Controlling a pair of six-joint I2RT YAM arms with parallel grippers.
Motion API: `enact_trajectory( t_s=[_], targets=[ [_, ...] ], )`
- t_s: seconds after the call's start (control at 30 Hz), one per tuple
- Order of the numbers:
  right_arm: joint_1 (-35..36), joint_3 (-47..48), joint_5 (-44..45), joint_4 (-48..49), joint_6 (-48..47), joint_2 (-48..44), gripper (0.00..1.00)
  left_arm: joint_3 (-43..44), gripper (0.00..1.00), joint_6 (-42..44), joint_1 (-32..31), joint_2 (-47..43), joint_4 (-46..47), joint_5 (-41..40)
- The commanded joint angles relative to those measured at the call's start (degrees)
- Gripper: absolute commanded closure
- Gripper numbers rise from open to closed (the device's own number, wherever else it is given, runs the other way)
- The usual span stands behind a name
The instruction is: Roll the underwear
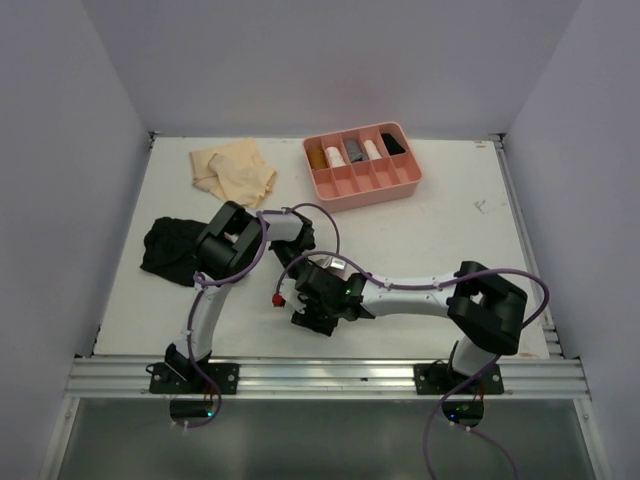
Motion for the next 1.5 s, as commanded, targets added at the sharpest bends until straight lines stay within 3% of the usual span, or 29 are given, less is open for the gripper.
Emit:
enact_trajectory(
  t_s=[0.0, 0.1, 0.13, 0.27, 0.5, 0.6, 0.63, 0.73, 0.8, 0.9, 0.93, 1.0, 1.03, 1.1, 1.17, 1.2, 1.23, 1.27, 1.3, 1.4, 1.47],
  targets=[
    [0.36, -0.43, 1.09, 3.01, -1.16, 0.19, 0.67, 0.31, 0.88, 2.52, 1.12, 3.19, 11.79, -12.57],
    [0.45, -1.13, 0.73, 3.71, -0.98, 0.28, 0.97, 0.22, 0.83, 1.29, 1.39, 2.05, 12.67, -11.52],
    [0.45, -2.09, 0.38, 4.07, -0.81, 0.28, 1.0, 0.05, 0.77, 0.68, 1.56, 1.44, 13.46, -11.16],
    [0.1, -6.57, -3.39, 9.06, 2.78, -1.91, 1.0, 0.22, 0.64, -1.87, 3.66, -3.65, 15.05, -8.27],
    [-0.96, -13.42, -7.7, 16.98, 7.63, -3.32, 1.0, 4.52, 0.59, -0.91, 9.29, -12.89, 11.54, -1.77],
    [-2.01, -15.71, -8.84, 20.76, 10.34, -4.55, 1.0, 5.93, 0.54, -1.87, 13.94, -16.92, 11.61, 1.91],
    [-2.36, -16.15, -9.37, 21.55, 11.05, -5.08, 1.0, 5.76, 0.48, -3.09, 17.18, -20.24, 13.01, 3.15],
    [-3.85, -18.35, -11.65, 25.33, 14.48, -5.7, 1.0, 0.34, 0.44, -11.85, 24.56, -31.47, 26.87, 4.84],
    [-5.35, -20.63, -13.06, 29.1, 17.64, -5.96, 1.0, -2.84, 0.43, -15.22, 27.57, -38.0, 38.7, 2.73],
    [-7.72, -23.27, -15.87, 33.85, 21.25, -5.79, 1.0, -8.29, 0.41, -17.09, 30.04, -49.52, 48.94, -2.87],
    [-8.25, -23.89, -16.66, 34.91, 22.56, -5.79, 1.0, -9.52, 0.32, -18.04, 30.04, -53.89, 51.24, -4.2],
    [-9.65, -25.12, -18.42, 37.46, 23.45, -5.26, 1.0, -14.35, 0.04, -22.68, 29.95, -57.35, 61.82, -8.58],
    [-10.27, -25.47, -18.95, 38.16, 24.15, -5.0, 1.0, -15.24, 0.0, -26.19, 29.95, -59.02, 63.29, -9.74],
    [-10.8, -26.44, -20.27, 40.1, 24.85, -4.04, 1.0, -12.81, 0.0, -20.98, 29.95, -59.12, 56.76, -6.26],
    [-11.41, -26.97, -21.06, 41.85, 25.82, -3.15, 1.0, -9.46, 0.0, -3.44, 29.95, -57.73, 45.61, 0.84],
    [-11.5, -27.23, -21.93, 42.38, 26.17, -2.28, 1.0, -7.27, 0.0, 1.85, 29.43, -57.28, 35.19, 0.1],
    [-12.03, -27.41, -22.64, 43.0, 27.13, -1.66, 1.0, -7.34, 0.0, 12.43, 26.73, -56.84, 30.13, -0.78],
    [-12.21, -27.58, -23.34, 44.57, 27.58, -1.05, 1.0, -8.21, 0.03, 17.58, 25.31, -57.27, 25.9, -2.53],
    [-12.38, -27.5, -24.48, 45.11, 27.93, 0.35, 1.0, -13.44, 0.14, 21.2, 23.99, -58.24, 22.73, -4.46],
    [-13.08, -27.23, -25.98, 47.66, 29.34, 2.29, 1.0, -24.61, 0.31, 23.87, 16.52, -66.39, 29.42, -12.73],
    [-13.7, -27.23, -27.47, 49.76, 30.39, 4.31, 1.0, -35.34, 0.32, 25.27, 12.04, -73.69, 33.23, -16.5]
  ],
)
